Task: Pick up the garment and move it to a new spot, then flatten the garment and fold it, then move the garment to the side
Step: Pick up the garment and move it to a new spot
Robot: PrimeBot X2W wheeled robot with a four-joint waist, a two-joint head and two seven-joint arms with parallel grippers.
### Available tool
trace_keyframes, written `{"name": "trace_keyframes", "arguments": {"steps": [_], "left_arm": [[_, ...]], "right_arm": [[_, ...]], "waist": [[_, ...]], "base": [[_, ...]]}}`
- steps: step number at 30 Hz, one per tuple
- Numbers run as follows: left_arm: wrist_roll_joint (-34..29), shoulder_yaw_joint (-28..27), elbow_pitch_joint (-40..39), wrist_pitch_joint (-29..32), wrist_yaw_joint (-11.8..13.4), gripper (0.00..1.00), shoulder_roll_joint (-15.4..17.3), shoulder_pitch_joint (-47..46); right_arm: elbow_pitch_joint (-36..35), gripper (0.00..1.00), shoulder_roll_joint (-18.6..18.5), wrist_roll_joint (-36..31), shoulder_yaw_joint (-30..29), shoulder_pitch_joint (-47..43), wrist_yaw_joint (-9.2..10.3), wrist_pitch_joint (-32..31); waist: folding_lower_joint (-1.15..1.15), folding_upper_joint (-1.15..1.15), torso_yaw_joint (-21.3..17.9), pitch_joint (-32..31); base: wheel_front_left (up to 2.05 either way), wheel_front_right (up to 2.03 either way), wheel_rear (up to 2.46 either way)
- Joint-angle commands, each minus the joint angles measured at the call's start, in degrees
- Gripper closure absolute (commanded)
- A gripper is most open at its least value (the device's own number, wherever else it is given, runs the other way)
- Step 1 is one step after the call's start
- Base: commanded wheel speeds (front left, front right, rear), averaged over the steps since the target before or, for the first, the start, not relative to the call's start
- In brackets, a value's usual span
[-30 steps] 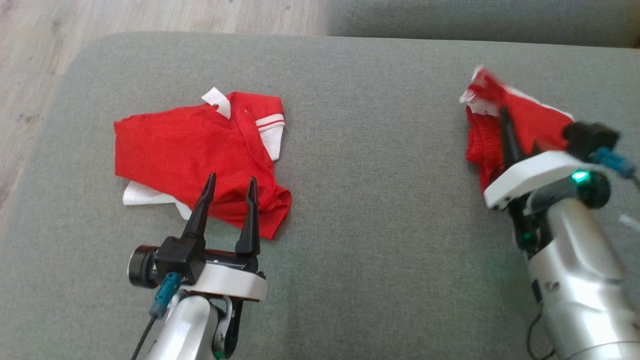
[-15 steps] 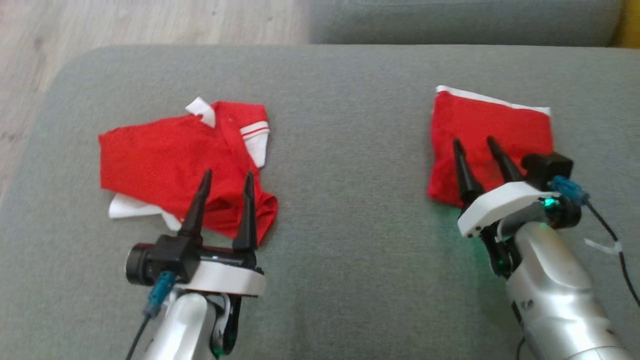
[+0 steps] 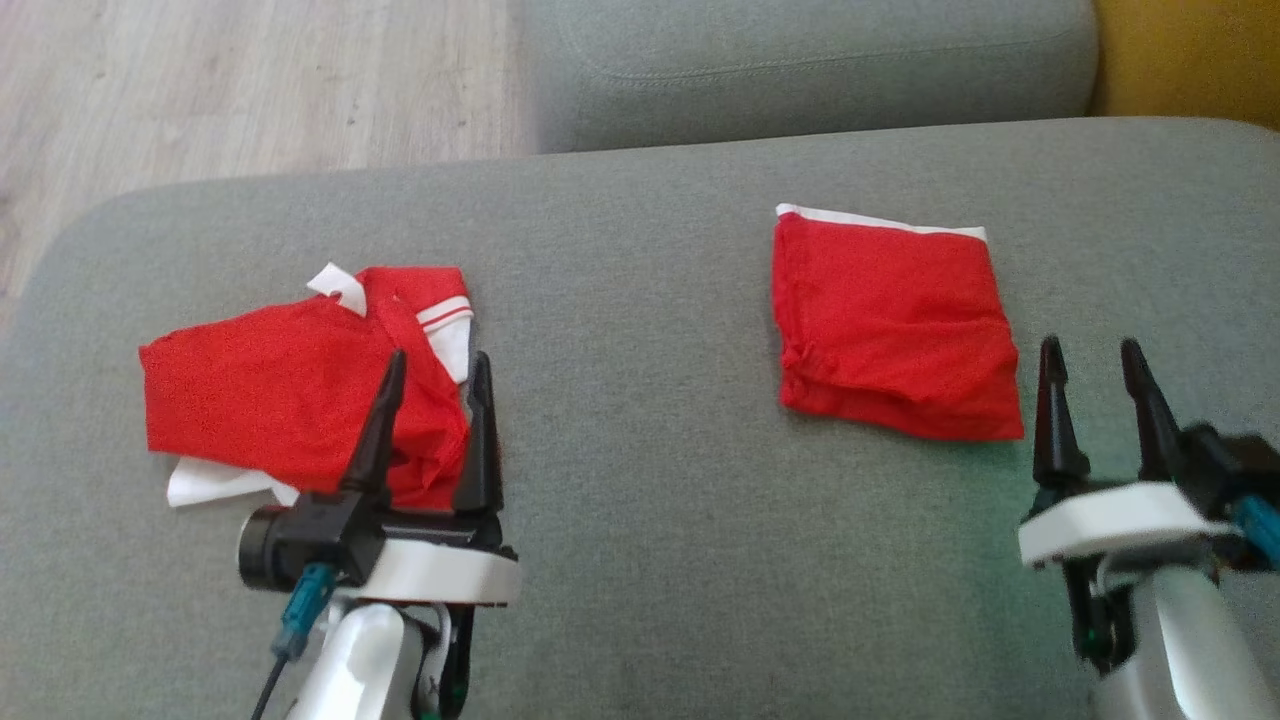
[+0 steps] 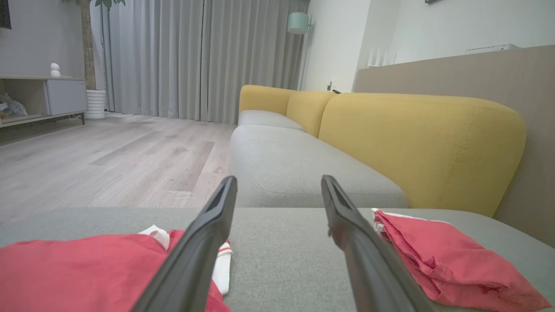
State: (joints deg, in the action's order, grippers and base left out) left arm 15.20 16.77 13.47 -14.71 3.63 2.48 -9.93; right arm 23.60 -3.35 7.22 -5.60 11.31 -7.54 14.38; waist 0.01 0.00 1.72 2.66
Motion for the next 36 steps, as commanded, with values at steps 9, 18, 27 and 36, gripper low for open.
{"name": "trace_keyframes", "arguments": {"steps": [9,18,27,36], "left_arm": [[-0.4,-3.1,-2.4,-0.3,0.8,0.00,0.4,0.8],[-0.9,-1.5,-1.9,-0.3,-0.1,0.00,0.4,-2.6],[-0.3,0.5,-2.0,-0.3,0.0,0.00,0.4,-7.0],[0.1,0.7,-1.9,-0.3,0.2,0.00,0.4,-8.4]], "right_arm": [[-8.5,0.00,0.5,1.9,1.3,-5.1,0.05,0.6],[-7.3,1.00,0.5,-0.2,1.6,2.0,0.05,-0.4],[5.8,1.00,0.5,-6.0,-4.3,18.2,0.05,-4.2],[22.9,1.00,0.5,-10.7,-7.0,26.4,0.05,-1.2]], "waist": [[-0.01,0.00,-0.3,1.0],[-0.01,0.00,2.1,7.4],[-0.01,0.00,6.6,15.3],[-0.01,0.00,8.6,16.4]], "base": [[0.00,0.00,0.00],[0.00,0.00,0.00],[0.00,0.00,0.00],[0.00,0.00,0.00]]}}
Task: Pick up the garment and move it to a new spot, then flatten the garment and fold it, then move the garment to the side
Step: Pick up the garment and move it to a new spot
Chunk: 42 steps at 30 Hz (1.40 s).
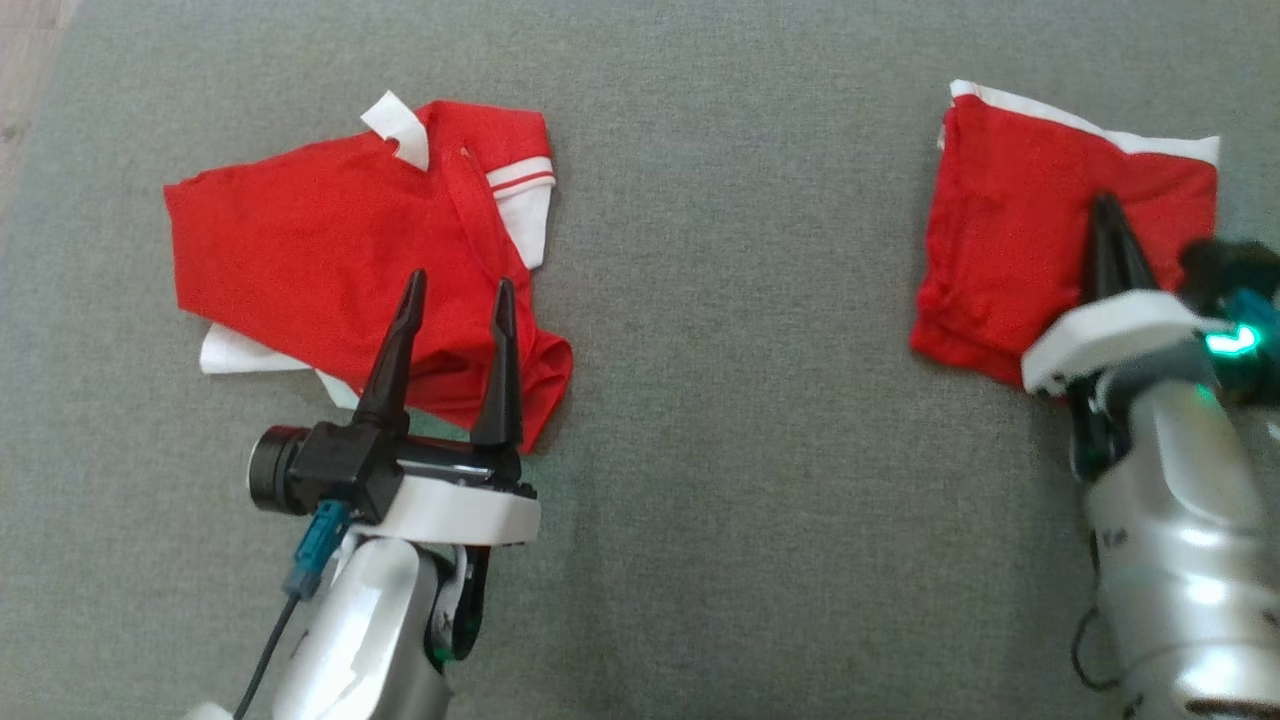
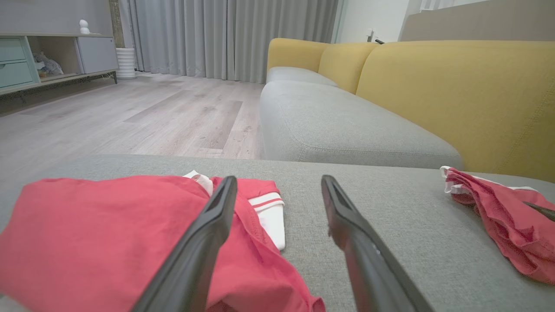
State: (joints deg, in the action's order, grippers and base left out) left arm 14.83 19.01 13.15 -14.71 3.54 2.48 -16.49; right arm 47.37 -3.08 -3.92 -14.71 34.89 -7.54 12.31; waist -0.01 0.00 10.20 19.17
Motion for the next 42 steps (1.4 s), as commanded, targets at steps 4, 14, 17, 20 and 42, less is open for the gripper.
{"name": "trace_keyframes", "arguments": {"steps": [4,14,17,20,42], "left_arm": [[0.5,-1.6,-1.4,-0.3,0.3,0.00,0.4,-1.7],[0.9,-0.5,-1.4,-0.3,0.7,0.00,0.4,-2.0],[0.7,-1.2,-1.3,-0.3,0.9,0.00,0.4,-1.7],[0.4,-2.0,-1.0,-0.3,0.8,0.00,0.4,-1.1],[0.3,-4.3,1.6,-0.3,0.6,0.00,0.4,5.5]], "right_arm": [[0.6,1.00,0.2,3.9,7.4,6.2,0.05,2.4],[11.2,1.00,0.2,7.5,15.7,8.3,0.05,2.6],[10.9,1.00,0.2,8.3,15.9,8.3,0.05,2.7],[6.4,1.00,0.2,9.0,14.4,6.3,0.05,2.7],[-28.6,0.00,0.2,13.1,13.0,-25.9,0.05,2.7]], "waist": [[0.01,0.00,0.2,-0.6],[0.01,0.00,0.9,-0.9],[0.01,0.00,0.3,-1.7],[0.01,0.00,-0.5,-3.3],[0.01,0.00,-7.5,-13.5]], "base": [[0.00,0.00,0.00],[0.00,0.00,0.00],[0.00,0.00,0.00],[0.00,0.00,0.00],[0.00,0.00,0.00]]}}
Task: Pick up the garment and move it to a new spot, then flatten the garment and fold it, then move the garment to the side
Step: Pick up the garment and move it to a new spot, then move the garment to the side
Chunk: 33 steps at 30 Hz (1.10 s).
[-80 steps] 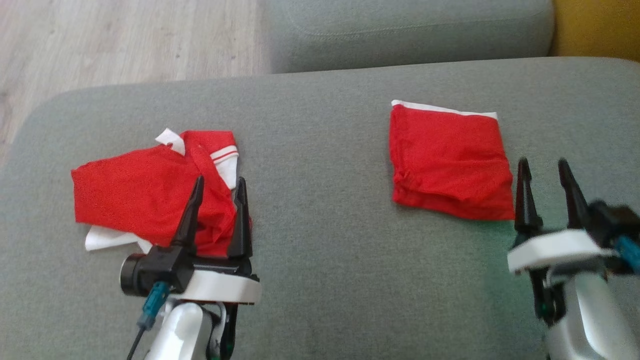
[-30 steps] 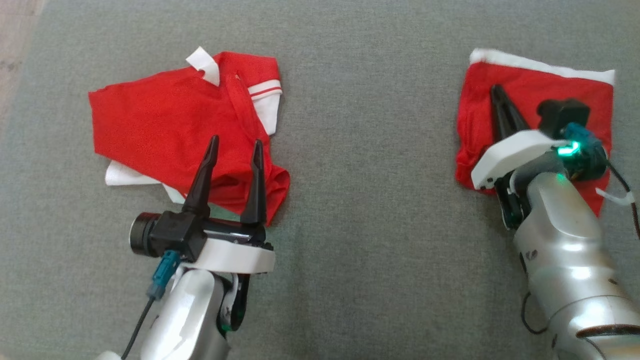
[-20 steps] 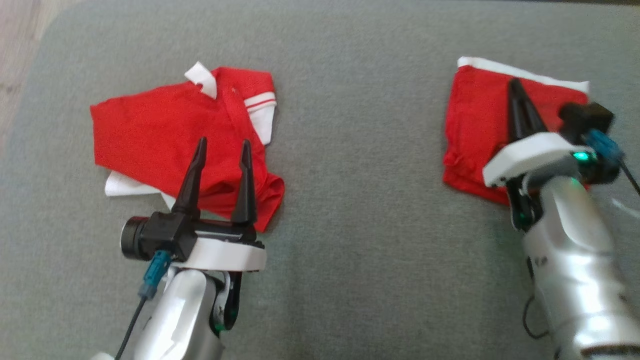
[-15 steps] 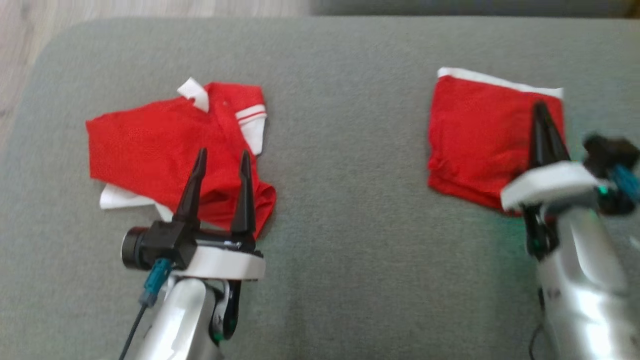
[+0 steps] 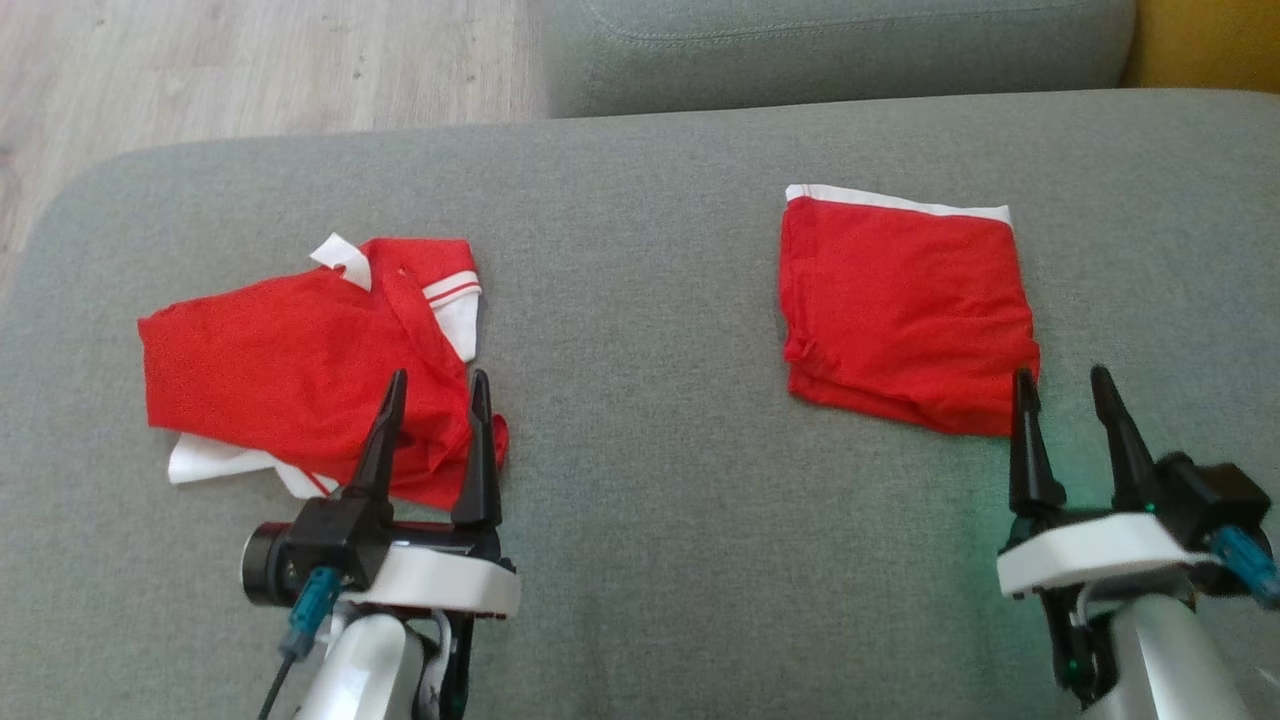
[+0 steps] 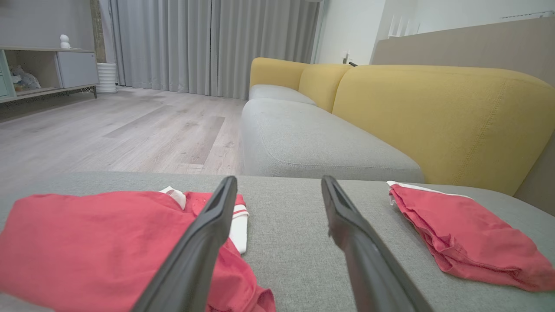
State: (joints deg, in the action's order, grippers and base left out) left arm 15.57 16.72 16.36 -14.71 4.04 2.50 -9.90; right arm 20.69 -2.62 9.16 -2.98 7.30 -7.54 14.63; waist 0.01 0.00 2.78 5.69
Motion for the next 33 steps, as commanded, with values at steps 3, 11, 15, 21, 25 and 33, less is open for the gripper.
{"name": "trace_keyframes", "arguments": {"steps": [3,11,15,21,25,33], "left_arm": [[-0.4,-1.8,-1.7,-0.3,0.0,0.00,0.4,-1.0],[-0.6,-1.7,-1.9,-0.3,-0.2,0.00,0.4,-1.4],[-0.7,-1.5,-2.0,-0.3,-0.3,0.00,0.4,-1.8],[-0.8,-1.1,-2.5,-0.3,-0.4,0.00,0.4,-2.7],[-0.8,-0.5,-2.7,-0.3,-0.4,0.00,0.4,-3.7],[-0.7,0.9,-2.6,-0.3,-0.2,0.00,0.4,-5.0]], "right_arm": [[-2.7,0.00,-0.3,0.6,0.9,0.7,0.05,0.4],[-3.2,0.00,-0.3,1.1,0.8,1.1,0.05,0.4],[-3.1,0.00,-0.3,0.9,0.2,1.6,0.05,0.4],[-0.3,0.00,-0.3,-2.1,-1.9,5.2,0.05,-0.3],[3.5,0.00,-0.3,-2.8,-5.5,10.5,0.05,-2.7],[15.5,0.00,-0.3,-3.9,-13.5,19.7,0.05,-8.1]], "waist": [[-0.01,0.00,0.0,-0.1],[-0.01,0.00,0.7,0.8],[-0.01,0.00,1.4,1.5],[-0.01,0.00,2.6,4.4],[-0.01,0.00,3.5,6.8],[-0.01,0.00,5.3,9.3]], "base": [[0.00,0.00,0.00],[0.00,0.00,0.00],[0.00,0.00,0.00],[0.00,0.00,0.00],[0.00,0.00,0.00],[0.00,0.00,0.00]]}}
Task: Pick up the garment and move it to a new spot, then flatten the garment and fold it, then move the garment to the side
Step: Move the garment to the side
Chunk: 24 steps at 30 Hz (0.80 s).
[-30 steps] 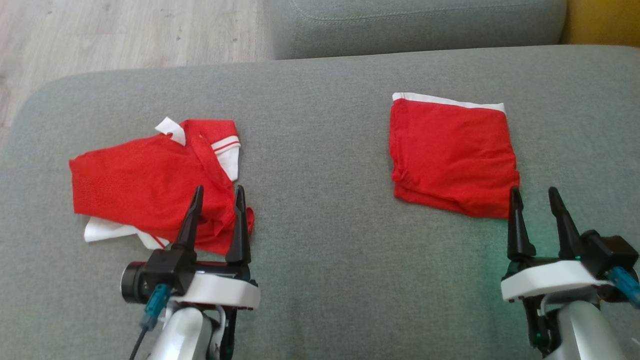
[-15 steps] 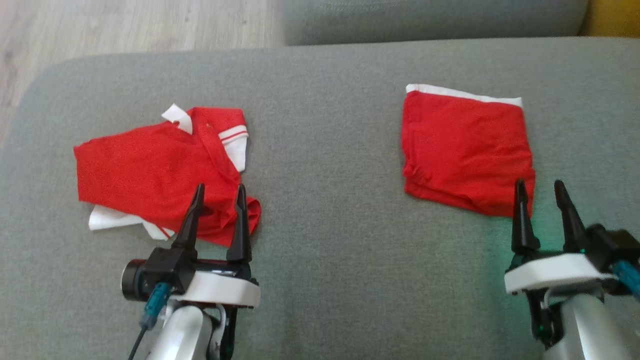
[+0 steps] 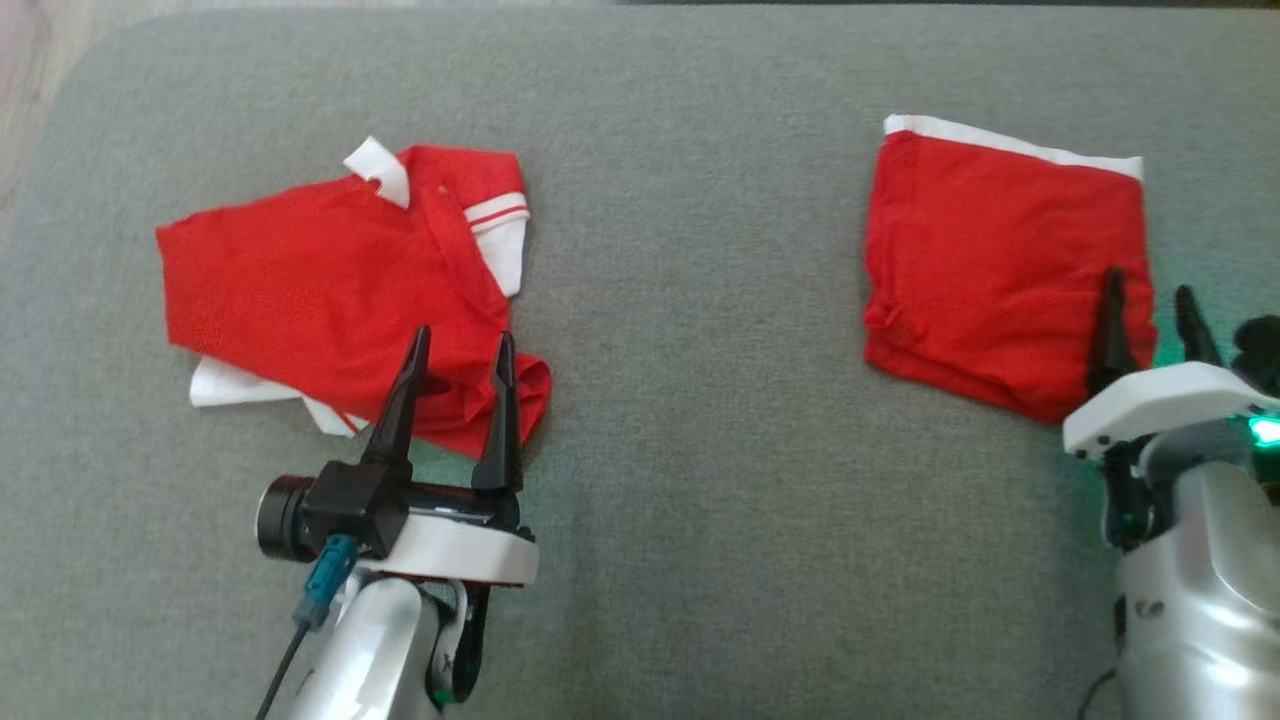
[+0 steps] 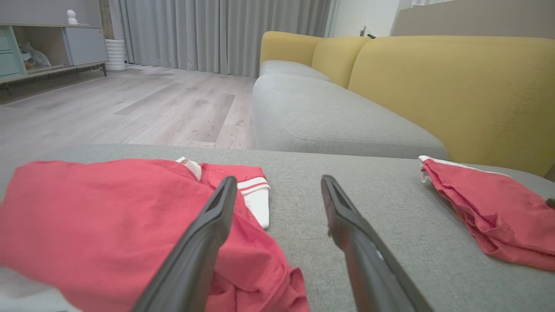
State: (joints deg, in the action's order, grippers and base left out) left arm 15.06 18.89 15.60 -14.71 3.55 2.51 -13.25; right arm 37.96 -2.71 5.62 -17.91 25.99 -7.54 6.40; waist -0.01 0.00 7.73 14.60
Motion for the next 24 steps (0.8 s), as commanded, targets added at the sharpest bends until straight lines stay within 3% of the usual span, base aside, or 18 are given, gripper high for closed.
{"name": "trace_keyframes", "arguments": {"steps": [1,6,7,8,13,17,24], "left_arm": [[-0.1,-1.2,-1.9,-0.3,0.4,0.00,0.4,-1.8],[-0.3,-1.3,-1.8,-0.3,0.4,0.00,0.4,-2.1],[-0.3,-1.4,-1.8,-0.3,0.4,0.00,0.4,-2.2],[-0.3,-1.5,-1.7,-0.3,0.4,0.00,0.4,-2.3],[-0.5,-2.4,-1.5,-0.3,0.6,0.00,0.4,-2.0],[-0.4,-2.9,-1.6,-0.3,0.6,0.00,0.4,-1.6],[-0.3,-3.3,-2.4,-0.3,0.5,0.00,0.4,-1.8]], "right_arm": [[0.1,0.00,-0.2,-0.6,0.8,2.0,0.05,-0.3],[8.2,0.00,-0.2,-0.7,1.7,5.7,0.05,-2.5],[9.4,0.33,-0.2,-0.8,1.9,6.3,0.05,-2.8],[10.3,1.00,-0.2,-1.2,2.1,6.8,0.05,-2.7],[11.0,1.00,-0.6,-6.6,2.8,8.4,0.05,-1.6],[8.6,1.00,-3.5,-10.5,5.2,8.9,0.05,-2.1],[3.8,1.00,-15.8,-11.3,12.7,7.6,0.05,-8.1]], "waist": [[0.01,0.00,0.5,0.6],[0.01,0.00,0.8,1.3],[0.01,0.00,0.7,1.4],[0.01,0.00,0.7,1.4],[0.01,0.00,-0.5,0.4],[0.01,0.00,-1.4,-0.7],[0.01,0.00,-1.9,-0.2]], "base": [[0.00,0.00,0.00],[0.00,0.00,0.00],[0.00,0.00,0.00],[0.00,0.00,0.00],[0.00,0.00,0.00],[0.00,0.00,0.00],[0.00,0.00,0.00]]}}
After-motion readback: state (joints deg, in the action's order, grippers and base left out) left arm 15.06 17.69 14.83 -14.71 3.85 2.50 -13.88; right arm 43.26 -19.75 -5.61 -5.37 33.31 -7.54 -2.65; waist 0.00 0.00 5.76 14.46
